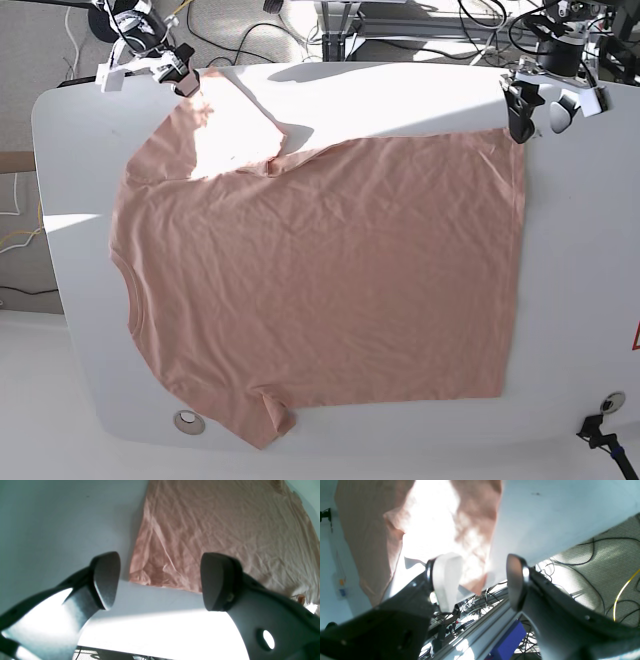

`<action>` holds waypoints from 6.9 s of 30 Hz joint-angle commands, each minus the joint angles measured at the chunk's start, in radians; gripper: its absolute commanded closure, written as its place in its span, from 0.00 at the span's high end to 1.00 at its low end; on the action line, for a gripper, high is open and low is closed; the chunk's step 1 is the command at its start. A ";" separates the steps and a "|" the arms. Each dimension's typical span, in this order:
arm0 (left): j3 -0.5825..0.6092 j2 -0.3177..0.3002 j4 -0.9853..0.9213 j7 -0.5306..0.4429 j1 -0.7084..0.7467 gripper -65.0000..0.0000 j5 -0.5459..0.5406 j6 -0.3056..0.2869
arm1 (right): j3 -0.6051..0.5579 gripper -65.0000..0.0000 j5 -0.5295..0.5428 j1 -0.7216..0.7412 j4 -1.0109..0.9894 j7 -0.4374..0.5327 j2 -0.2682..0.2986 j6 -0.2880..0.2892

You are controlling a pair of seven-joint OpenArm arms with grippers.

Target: Fold the T-shirt properly

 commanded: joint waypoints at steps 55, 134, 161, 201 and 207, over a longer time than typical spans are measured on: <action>-0.009 -0.063 0.012 -0.025 0.006 0.73 0.000 -0.010 | -0.082 0.46 0.010 0.011 -0.053 0.013 0.006 0.013; 0.137 -0.062 -0.290 0.364 -0.296 0.00 0.042 -0.143 | -0.080 0.00 0.015 0.041 -0.039 0.012 0.012 0.041; 0.109 -0.163 -0.081 0.365 0.063 0.00 0.035 -0.143 | -0.039 0.00 0.015 -0.255 0.132 0.019 0.006 0.214; 0.040 -0.116 -0.270 0.365 -0.588 0.00 0.042 -0.143 | 0.001 0.00 0.007 0.726 -0.389 -0.189 0.115 0.266; 0.044 -0.116 -0.301 0.365 -0.620 0.00 0.042 -0.143 | 0.001 0.00 0.007 0.786 -0.441 -0.189 0.115 0.266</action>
